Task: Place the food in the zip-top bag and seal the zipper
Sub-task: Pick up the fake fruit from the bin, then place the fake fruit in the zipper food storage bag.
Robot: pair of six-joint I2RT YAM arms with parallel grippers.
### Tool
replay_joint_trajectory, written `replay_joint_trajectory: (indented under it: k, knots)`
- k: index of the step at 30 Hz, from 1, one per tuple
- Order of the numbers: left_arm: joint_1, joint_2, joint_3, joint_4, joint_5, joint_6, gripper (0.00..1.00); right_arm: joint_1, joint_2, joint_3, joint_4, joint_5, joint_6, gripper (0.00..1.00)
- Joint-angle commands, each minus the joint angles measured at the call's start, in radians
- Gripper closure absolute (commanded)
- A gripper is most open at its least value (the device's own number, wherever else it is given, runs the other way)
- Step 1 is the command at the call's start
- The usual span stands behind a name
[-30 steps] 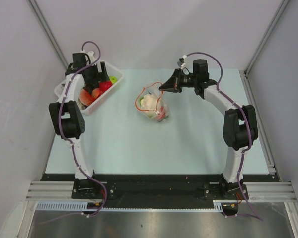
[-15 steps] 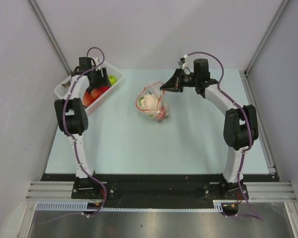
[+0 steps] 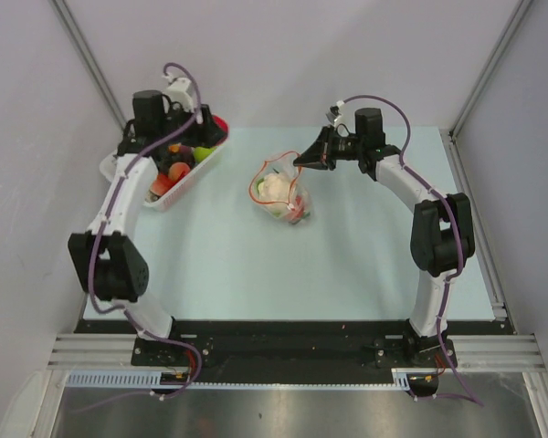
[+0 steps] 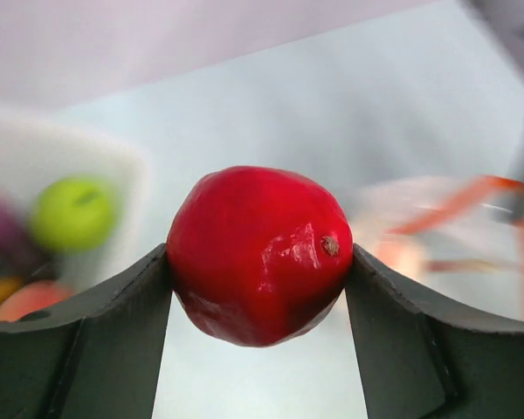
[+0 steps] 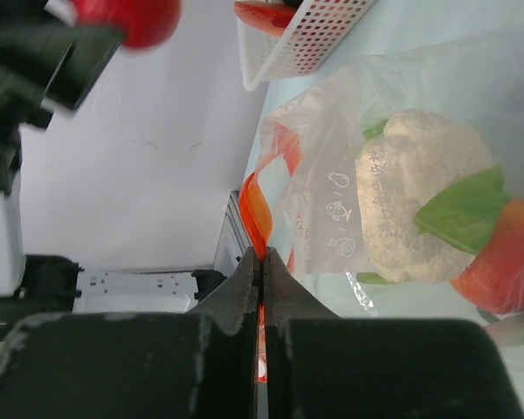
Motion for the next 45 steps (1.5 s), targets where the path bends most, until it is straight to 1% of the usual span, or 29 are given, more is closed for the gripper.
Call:
replay_joint_trajectory:
  k: [1,2,3,4,7,8,12,14,17,18,20,21,23,25,26,28,29,30,32,33,35,36,37,39,42,45]
  knots:
    - [-0.221,-0.151,-0.206,0.045,0.178,0.095,0.59,0.001,0.016,0.052,0.045,-0.022,0.015,1.00]
    - [-0.249,-0.162,-0.236,0.059,0.170,0.094,0.60,0.000,0.019,0.054,0.075,-0.026,0.024,1.00]
    - [-0.299,-0.171,-0.285,0.079,0.172,0.092,0.60,-0.002,0.019,0.054,0.082,-0.031,0.030,1.00]
    - [-0.321,-0.175,-0.303,0.088,0.172,0.089,0.60,-0.002,0.017,0.057,0.085,-0.034,0.030,1.00]
    - [-0.398,-0.150,-0.320,0.094,0.157,0.063,0.59,-0.005,0.016,0.049,0.097,-0.049,0.040,1.00]
    - [-0.425,-0.110,-0.316,0.080,0.155,0.059,0.59,-0.006,0.014,0.047,0.105,-0.056,0.043,1.00]
    - [-0.444,-0.019,-0.293,0.086,0.183,-0.041,0.56,-0.012,0.008,0.034,0.114,-0.072,0.055,1.00]
    - [-0.446,0.007,-0.288,0.106,0.192,-0.062,0.54,-0.019,0.002,0.023,0.117,-0.071,0.053,1.00]
    - [-0.446,0.045,-0.279,0.154,0.204,-0.112,0.47,-0.022,-0.001,0.014,0.118,-0.071,0.058,1.00]
    - [-0.446,0.059,-0.268,0.166,0.212,-0.142,0.43,-0.020,-0.001,0.009,0.118,-0.069,0.058,1.00]
    - [-0.447,0.079,-0.256,0.206,0.223,-0.183,0.40,-0.020,-0.003,-0.002,0.137,-0.071,0.079,1.00]
    - [-0.449,0.100,-0.239,0.214,0.213,-0.216,0.36,-0.022,-0.004,-0.012,0.146,-0.069,0.087,1.00]
    - [-0.459,0.116,-0.213,0.214,0.175,-0.225,0.34,-0.022,-0.003,-0.019,0.160,-0.069,0.107,1.00]
    - [-0.475,0.133,-0.192,0.196,0.106,-0.218,0.28,-0.022,-0.003,-0.022,0.171,-0.071,0.121,1.00]
    - [-0.481,0.137,-0.161,0.182,0.092,-0.190,0.22,-0.023,-0.004,-0.025,0.177,-0.074,0.129,1.00]
    - [-0.493,0.131,-0.139,0.134,0.069,-0.159,0.14,-0.025,0.000,-0.023,0.194,-0.077,0.147,1.00]
    - [-0.493,0.118,-0.145,0.128,0.065,-0.136,0.03,-0.028,0.000,-0.022,0.195,-0.080,0.150,1.00]
    - [-0.490,0.102,-0.150,0.120,0.055,-0.124,0.00,-0.029,0.000,-0.017,0.203,-0.082,0.153,1.00]
    - [-0.453,0.044,-0.185,0.090,0.087,-0.110,0.00,-0.037,-0.001,-0.014,0.206,-0.085,0.156,1.00]
    - [-0.408,0.018,-0.204,0.086,0.103,-0.124,0.00,-0.040,-0.004,-0.017,0.207,-0.086,0.158,1.00]
    - [-0.360,-0.049,-0.260,0.088,0.138,-0.165,0.00,-0.043,-0.009,-0.020,0.209,-0.088,0.161,1.00]
    - [-0.322,-0.071,-0.276,0.080,0.137,-0.170,0.00,-0.048,-0.009,-0.022,0.215,-0.091,0.162,1.00]
    - [-0.306,-0.114,-0.300,0.074,0.115,-0.173,0.01,-0.048,-0.012,-0.026,0.218,-0.089,0.165,1.00]
    - [-0.278,-0.151,-0.337,0.073,0.085,-0.181,0.02,-0.049,-0.011,-0.028,0.229,-0.091,0.170,1.00]
    - [-0.277,-0.185,-0.408,0.083,0.014,-0.176,0.05,-0.048,-0.003,-0.026,0.244,-0.091,0.185,1.00]
    - [-0.286,-0.137,-0.422,0.076,0.012,-0.216,0.15,-0.046,0.005,-0.019,0.249,-0.092,0.190,1.00]
